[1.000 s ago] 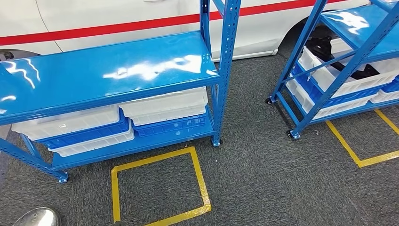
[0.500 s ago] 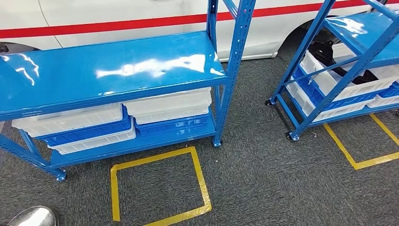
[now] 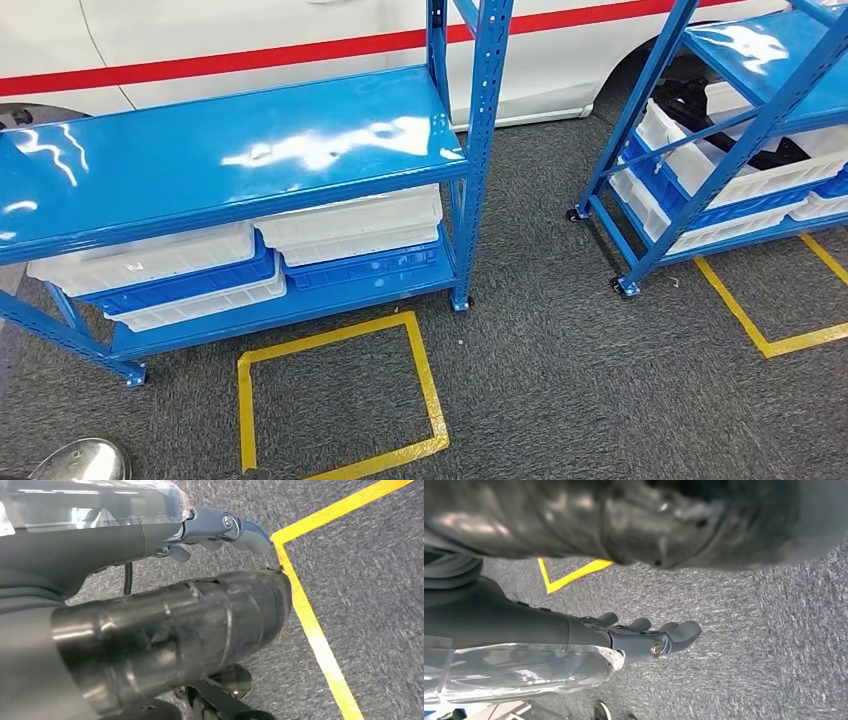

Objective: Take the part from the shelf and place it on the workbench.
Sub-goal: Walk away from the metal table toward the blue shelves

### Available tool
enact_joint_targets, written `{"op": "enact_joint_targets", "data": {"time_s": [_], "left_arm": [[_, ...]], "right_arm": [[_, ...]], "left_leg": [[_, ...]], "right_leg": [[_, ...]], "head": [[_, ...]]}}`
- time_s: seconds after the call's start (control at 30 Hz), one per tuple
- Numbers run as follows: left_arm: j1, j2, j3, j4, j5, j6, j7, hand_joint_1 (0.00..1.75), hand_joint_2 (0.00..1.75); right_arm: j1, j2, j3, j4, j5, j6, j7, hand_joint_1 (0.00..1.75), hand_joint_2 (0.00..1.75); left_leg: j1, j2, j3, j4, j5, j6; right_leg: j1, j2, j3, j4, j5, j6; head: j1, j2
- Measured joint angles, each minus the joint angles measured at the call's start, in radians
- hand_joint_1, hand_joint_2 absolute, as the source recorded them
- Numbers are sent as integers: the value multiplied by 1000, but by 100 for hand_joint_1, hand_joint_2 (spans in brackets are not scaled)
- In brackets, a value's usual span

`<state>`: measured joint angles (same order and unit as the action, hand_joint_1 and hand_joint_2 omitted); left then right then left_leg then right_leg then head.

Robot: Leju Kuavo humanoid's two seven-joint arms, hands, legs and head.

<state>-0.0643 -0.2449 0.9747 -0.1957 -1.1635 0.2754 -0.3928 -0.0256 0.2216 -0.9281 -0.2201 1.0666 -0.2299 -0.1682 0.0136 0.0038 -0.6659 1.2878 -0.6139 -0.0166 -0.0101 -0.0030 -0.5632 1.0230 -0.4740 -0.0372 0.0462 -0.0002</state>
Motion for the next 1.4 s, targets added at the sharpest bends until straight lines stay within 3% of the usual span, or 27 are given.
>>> {"op": "enact_joint_targets", "data": {"time_s": [0.03, 0.07, 0.13, 0.2, 0.3, 0.33, 0.37, 0.43, 0.47, 0.5, 0.53, 0.57, 0.6, 0.67, 0.7, 0.83, 0.9, 0.97, 1.0, 1.03, 1.07, 1.13, 1.2, 1.33, 1.4], "left_arm": [[1, 0, 0, 0, 0, 0, 0, 0, 0], [1, 0, 0, 0, 0, 0, 0, 0, 0], [-1, 0, 0, 0, 0, 0, 0, 0, 0], [-4, 0, 0, 0, 0, 0, 0, 0, 0], [-2, 0, 0, 0, 1, 0, 0, 0, 0], [-2, 0, 0, 0, 1, 0, 0, 0, 0], [-2, 0, 0, 0, 1, 0, 0, 0, 0], [-2, -1, 0, 0, 1, 0, 0, 0, 0], [-2, -1, 0, 0, 1, 0, 0, 0, 0], [-1, -1, 0, 0, 1, 0, 0, 0, 0], [0, -1, 0, 0, 1, 0, 0, 0, 0], [0, -1, 0, 0, 1, 0, 0, 0, 0], [-1, -1, 0, 0, 1, 0, 0, 0, 0], [-2, -2, 0, 0, 1, 0, 0, 0, 0], [-2, -2, 0, 0, 1, 0, 0, 0, 0], [-2, -2, 1, 0, 1, 0, 0, 0, 0], [-3, -2, 1, 0, 1, 0, 0, 0, 0], [-2, -2, 1, 0, 1, 0, 0, 0, 0], [-1, -2, 1, 0, 1, 0, 0, 0, 0], [0, -2, 1, 0, 1, 0, 0, 0, 0], [1, -2, 1, 0, 1, 0, 0, 0, 0], [1, -1, 1, 0, 1, 0, 0, 0, 0], [-1, -1, 1, 0, 1, 0, 0, 0, 0], [1, -1, 1, 0, 0, 0, 1, 0, 0], [1, -2, 1, 0, 0, 0, 0, 0, 0]], "right_arm": [[0, 0, 0, 0, 0, 0, 0, 0, 0], [0, 0, 0, 0, 0, 0, 1, 0, 0], [0, 0, 0, 0, 1, 0, 2, 0, 0], [0, 0, 0, 0, 2, 1, 2, 0, 0], [0, 0, 0, 0, 2, 1, 3, 0, 0], [-1, 0, 0, 0, 2, 1, 3, 0, 0], [-1, 0, 0, 0, 2, 1, 3, 0, 0], [0, 0, 0, 0, 2, 1, 3, 0, 0], [0, 0, 0, 0, 2, 0, 3, 0, 0], [0, 0, 0, 0, 2, 0, 3, 0, 0], [0, 0, 0, 0, 2, 0, 3, 0, 0], [1, 0, 0, 0, 2, 0, 3, 0, 0], [2, 0, 0, 0, 2, 1, 3, 0, 0], [2, -1, 0, 0, 2, 1, 3, 0, 0], [1, -1, 0, 0, 2, 1, 3, 0, 0], [-1, -1, 0, 0, 2, 1, 3, 0, 0], [0, -1, 0, 0, 2, 1, 3, 0, 0], [1, -1, 0, 0, 2, 1, 3, 0, 0], [2, -1, 0, 0, 2, 1, 3, 0, 0], [2, -1, 0, 0, 2, 1, 3, 0, 0], [2, -1, 0, 0, 2, 1, 3, 0, 0], [1, -1, 0, 0, 2, 1, 4, 0, 0], [0, -1, 0, 0, 1, 1, 4, 0, 0], [0, -1, 0, 0, -3, 4, 4, 0, 0], [-1, -1, 0, 0, -4, 6, 3, 0, 0]], "left_leg": [[0, 0, 5, -12, 19, 0], [0, 1, 29, -60, 53, 1], [-2, 9, 92, -195, 112, 9], [-7, 13, 122, -266, 129, 19], [-7, 7, 125, -278, 133, 37], [-5, 6, 126, -282, 137, 44], [-3, 5, 127, -287, 142, 50], [-2, 4, 125, -288, 145, 55], [-3, 3, 123, -288, 145, 55], [-3, 2, 123, -287, 145, 55], [-2, -1, 123, -287, 144, 55], [-2, -4, 125, -286, 143, 54], [-2, -9, 126, -285, 142, 51], [-5, -15, 126, -280, 139, 44], [-6, -17, 125, -279, 138, 39], [-3, -19, 118, -269, 127, 16], [0, -15, 81, -187, 76, 8], [0, -14, 18, -52, 12, 2], [0, -13, -5, -2, -2, 1], [0, -13, -10, 9, 6, 1], [0, -12, 3, -18, 30, 2], [-1, -8, 69, -152, 98, 9], [-5, -4, 118, -256, 130, 18], [-5, -6, 126, -283, 138, 37], [-1, -6, 128, -291, 144, 49]], "right_leg": [[0, 0, 1, 2, -1, 0], [0, 0, 2, 3, -2, 1], [3, -1, 4, 8, -7, 7], [6, -4, 3, 12, -9, 16], [6, -9, 3, 13, -12, 32], [5, -8, -2, 28, -24, 38], [3, -6, -17, 62, -49, 43], [0, -2, -74, 185, -117, 50], [-1, -1, -105, 248, -142, 53], [-3, -1, -123, 285, -149, 55], [-4, -1, -123, 284, -134, 56], [-6, 0, -103, 242, -102, 55], [-8, 2, -68, 171, -63, 53], [-7, 12, -10, 47, -16, 48], [-5, 15, 2, 18, -10, 44], [-3, 9, 5, 2, -5, 22], [-5, 1, 6, -5, -1, 9], [-3, -5, 4, -4, -2, 5], [-1, -8, 4, -3, -3, 4], [-1, -10, 4, -1, -4, 3], [0, -11, 5, 0, -5, 3], [0, -12, 8, 3, -8, 6], [4, -13, 8, 7, -11, 14], [5, -11, 3, 14, -16, 35], [2, -6, -25, 76, -59, 45]], "head": [[0, 0], [0, 0], [0, 0], [0, 0], [0, 0], [1, 0], [1, 0], [1, 0], [1, 0], [1, 0], [1, 0], [1, 0], [1, 0], [1, 0], [1, 0], [0, 0], [0, 0], [0, 0], [0, 0], [0, 0], [0, 0], [0, 0], [0, 0], [0, 0], [1, 0]]}}
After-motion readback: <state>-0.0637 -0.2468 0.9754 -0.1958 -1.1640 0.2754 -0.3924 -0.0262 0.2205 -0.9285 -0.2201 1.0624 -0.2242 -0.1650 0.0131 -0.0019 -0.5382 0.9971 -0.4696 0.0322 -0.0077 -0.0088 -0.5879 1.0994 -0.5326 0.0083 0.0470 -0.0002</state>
